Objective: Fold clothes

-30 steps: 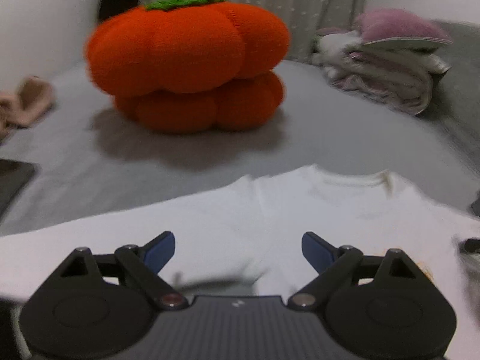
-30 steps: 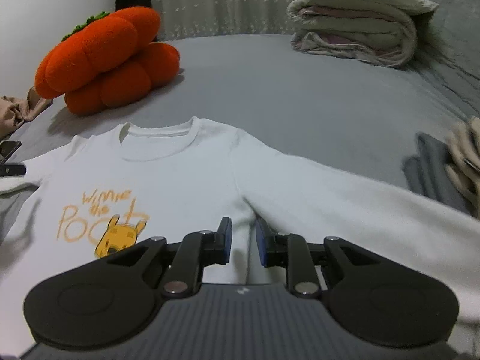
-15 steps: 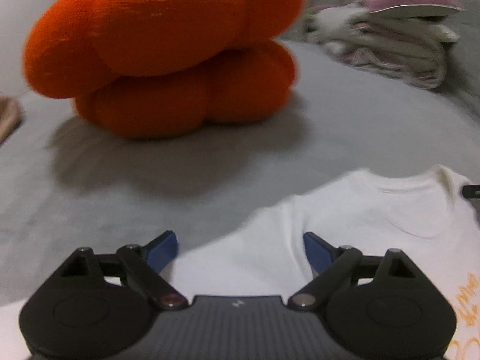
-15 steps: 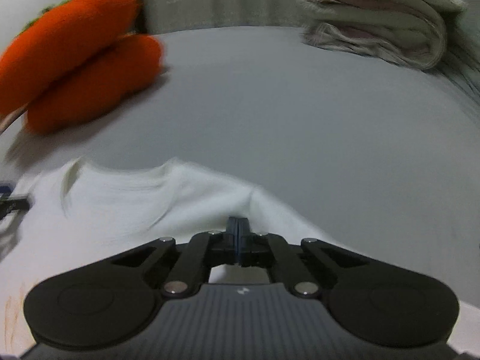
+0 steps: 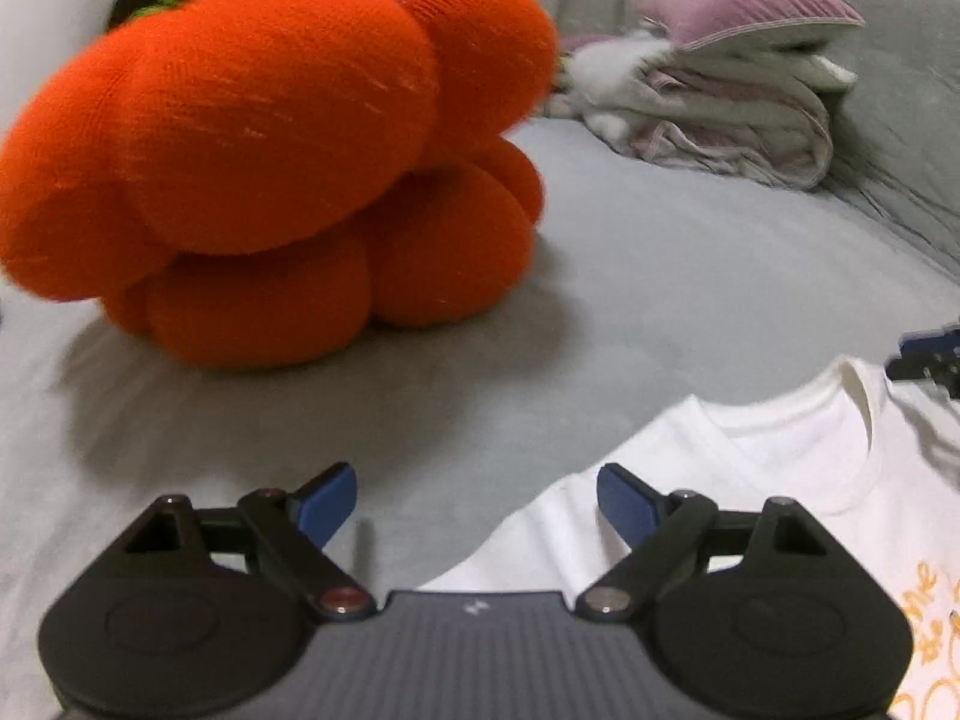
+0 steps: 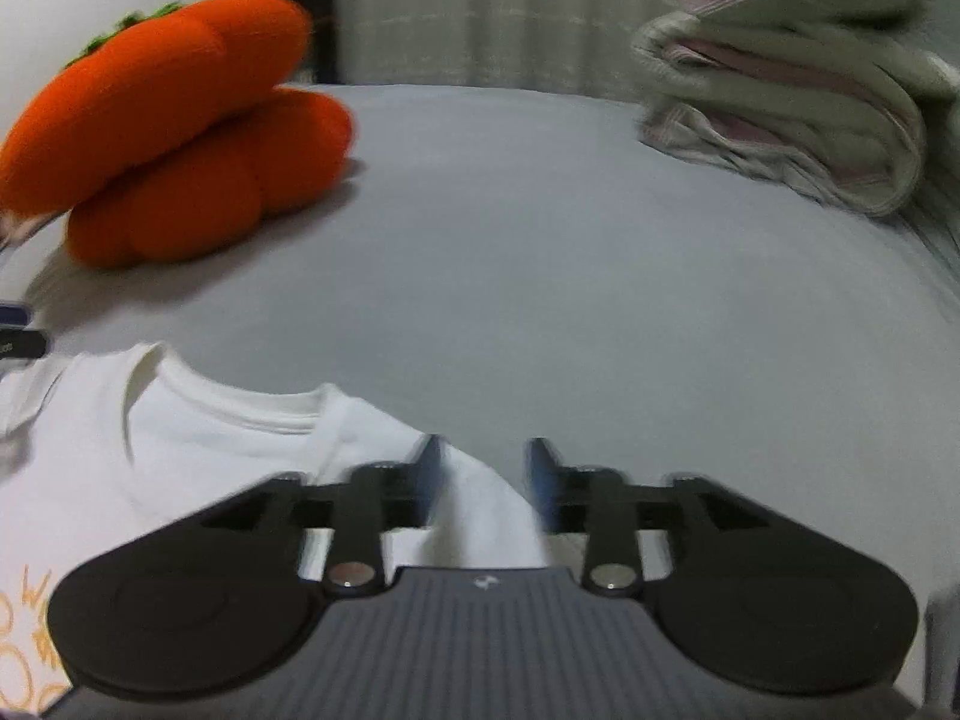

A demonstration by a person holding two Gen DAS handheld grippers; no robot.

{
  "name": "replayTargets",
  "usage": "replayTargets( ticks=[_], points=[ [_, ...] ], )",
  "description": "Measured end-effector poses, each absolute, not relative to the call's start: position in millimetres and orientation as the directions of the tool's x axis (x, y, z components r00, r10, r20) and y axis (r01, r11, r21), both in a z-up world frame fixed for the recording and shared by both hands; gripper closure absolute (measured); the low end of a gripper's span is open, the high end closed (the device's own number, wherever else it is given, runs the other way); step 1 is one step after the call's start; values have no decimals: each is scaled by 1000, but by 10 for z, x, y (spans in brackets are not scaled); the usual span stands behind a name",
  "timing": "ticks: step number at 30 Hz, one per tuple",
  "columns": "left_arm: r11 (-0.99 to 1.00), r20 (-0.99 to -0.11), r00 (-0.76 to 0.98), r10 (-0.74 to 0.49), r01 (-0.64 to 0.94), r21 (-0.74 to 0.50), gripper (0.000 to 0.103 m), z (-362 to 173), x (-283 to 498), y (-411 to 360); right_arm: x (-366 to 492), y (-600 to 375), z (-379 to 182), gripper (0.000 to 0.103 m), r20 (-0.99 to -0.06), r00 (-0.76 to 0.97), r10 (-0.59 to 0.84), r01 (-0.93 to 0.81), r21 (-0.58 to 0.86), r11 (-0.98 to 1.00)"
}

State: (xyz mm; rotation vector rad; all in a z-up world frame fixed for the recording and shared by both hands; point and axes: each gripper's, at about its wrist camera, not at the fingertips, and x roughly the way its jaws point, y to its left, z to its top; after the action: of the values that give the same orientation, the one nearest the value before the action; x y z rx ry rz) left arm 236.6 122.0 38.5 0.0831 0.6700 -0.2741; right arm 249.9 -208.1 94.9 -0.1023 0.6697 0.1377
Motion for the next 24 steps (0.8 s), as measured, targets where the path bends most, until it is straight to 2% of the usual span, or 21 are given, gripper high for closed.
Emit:
replayTargets(
  ticks=[2,3,4,5,6,7,8,10,16,19,20,22,23,24],
  points=[
    [949,-639,727,-251,316,-13,16,333,2416,1155,2541,-2055,939,53,-640,763,89,-193,-95,976],
    [942,-646,719,-257,335,-2,26,301,2428,1106,2566,-2060,918,53,-652,752,99,-210,-94,973],
    [941,-657,718,-229,337,40,30,294,2456,1079,2589,-2070,880,54,-668,735,117,-229,-82,970],
    [934,-653,717,-245,354,39,44,295,2449,1074,2595,-2079,828,59,-682,720,128,-242,-74,967],
    [928,-647,716,-261,372,37,80,297,2441,1070,2583,-2077,793,75,-682,719,135,-253,-76,965],
    [929,-640,723,-259,368,40,94,316,2437,1061,2566,-2071,788,90,-674,725,141,-258,-76,963],
    [931,-633,731,-256,363,43,96,334,2432,1052,2549,-2068,798,90,-668,730,144,-257,-73,964],
    [934,-618,745,-251,355,48,97,372,2424,1034,2536,-2036,829,96,-641,759,114,-239,-112,965],
    [942,-572,786,-235,328,63,97,484,2398,982,2602,-1912,716,97,-609,793,5,-154,-193,969],
    [951,-602,781,-164,287,112,96,276,2429,913,2638,-1849,650,97,-593,804,-50,-110,-230,967],
    [953,-594,789,-154,278,123,91,222,2427,892,2650,-1828,628,97,-587,807,-68,-95,-242,966],
    [959,-582,804,-126,249,135,75,246,2424,871,2657,-1759,596,93,-571,813,-112,-69,-285,956],
    [966,-586,802,-117,228,119,56,299,2442,906,2635,-1697,615,88,-561,817,-137,-64,-323,944],
    [977,-571,814,-102,190,97,56,391,2431,980,2586,-1682,684,73,-552,821,-144,-57,-330,942]
  ],
)
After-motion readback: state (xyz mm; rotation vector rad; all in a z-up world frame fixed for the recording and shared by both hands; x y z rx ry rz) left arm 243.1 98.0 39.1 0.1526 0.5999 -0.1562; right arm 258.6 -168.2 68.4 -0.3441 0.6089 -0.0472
